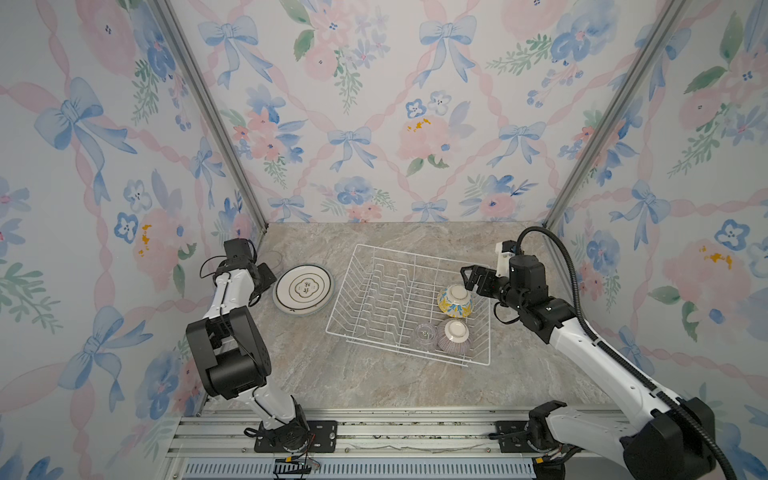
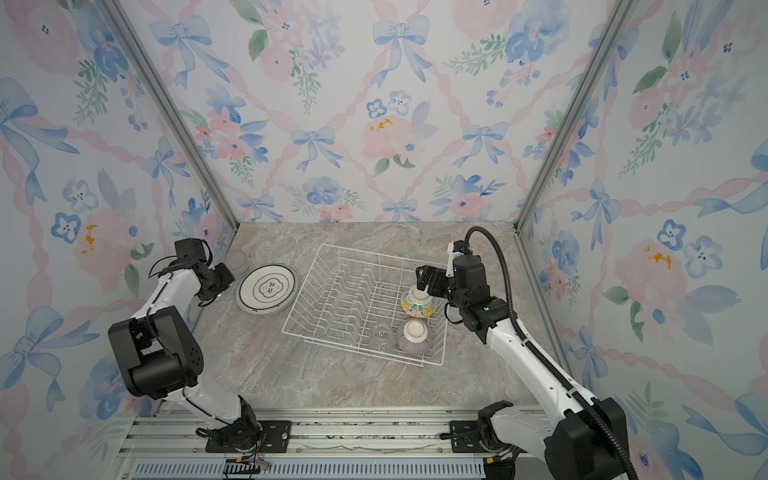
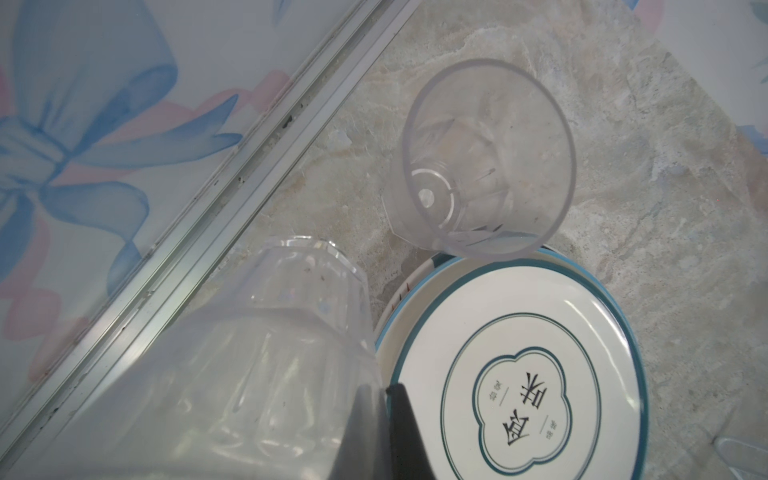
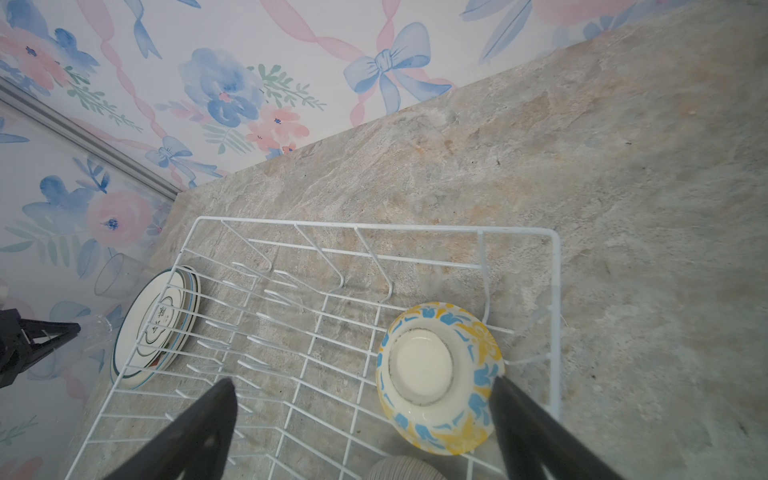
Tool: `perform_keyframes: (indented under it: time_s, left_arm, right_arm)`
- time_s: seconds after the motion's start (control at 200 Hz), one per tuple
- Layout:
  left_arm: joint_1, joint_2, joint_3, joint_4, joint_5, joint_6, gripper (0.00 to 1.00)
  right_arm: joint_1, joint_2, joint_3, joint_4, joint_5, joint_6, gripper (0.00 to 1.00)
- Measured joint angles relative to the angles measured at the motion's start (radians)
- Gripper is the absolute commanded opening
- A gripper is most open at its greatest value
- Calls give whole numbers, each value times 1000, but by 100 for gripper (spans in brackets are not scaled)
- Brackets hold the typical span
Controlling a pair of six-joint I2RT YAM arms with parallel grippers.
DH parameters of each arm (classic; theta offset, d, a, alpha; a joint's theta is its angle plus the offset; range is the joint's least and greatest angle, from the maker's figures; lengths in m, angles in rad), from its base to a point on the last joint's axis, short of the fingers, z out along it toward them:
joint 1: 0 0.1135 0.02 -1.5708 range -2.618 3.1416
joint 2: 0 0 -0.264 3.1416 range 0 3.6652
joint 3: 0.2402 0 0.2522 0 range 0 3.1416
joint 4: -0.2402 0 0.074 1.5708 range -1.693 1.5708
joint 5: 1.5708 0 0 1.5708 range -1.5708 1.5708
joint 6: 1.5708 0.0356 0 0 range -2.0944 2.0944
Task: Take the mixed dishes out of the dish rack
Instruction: 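Lower the glass upright beside the first glass and open the left gripper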
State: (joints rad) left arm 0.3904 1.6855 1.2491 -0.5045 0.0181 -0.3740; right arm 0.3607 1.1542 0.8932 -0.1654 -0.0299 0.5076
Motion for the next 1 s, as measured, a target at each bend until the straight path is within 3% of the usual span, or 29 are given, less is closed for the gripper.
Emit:
perform_keyframes:
  time_s: [0.255,0.45,0.545,0.7,0.845,1.0]
  left_arm:
    - [0,61,23,-31,-2,8,0]
    - [0,80,24,-50,2,13,11]
    - [0,90,31,-58,2,24,33]
    - [0,92,39,-63,2,33,56]
    - [0,87,39,-64,2,35,64]
    - [0,35,39,-72,4,37,86]
  right_arm:
    - [-5,11,0,0,-11,0,97]
    - [-8,11,-2,0,-16,0,97]
    - [-8,11,-2,0,-19,0,97]
    - [-8,11,-2,0,-22,0,97]
    - [-8,17,-2,0,-23,0,97]
    - [-5,23,-3,-4,-18,-1,97]
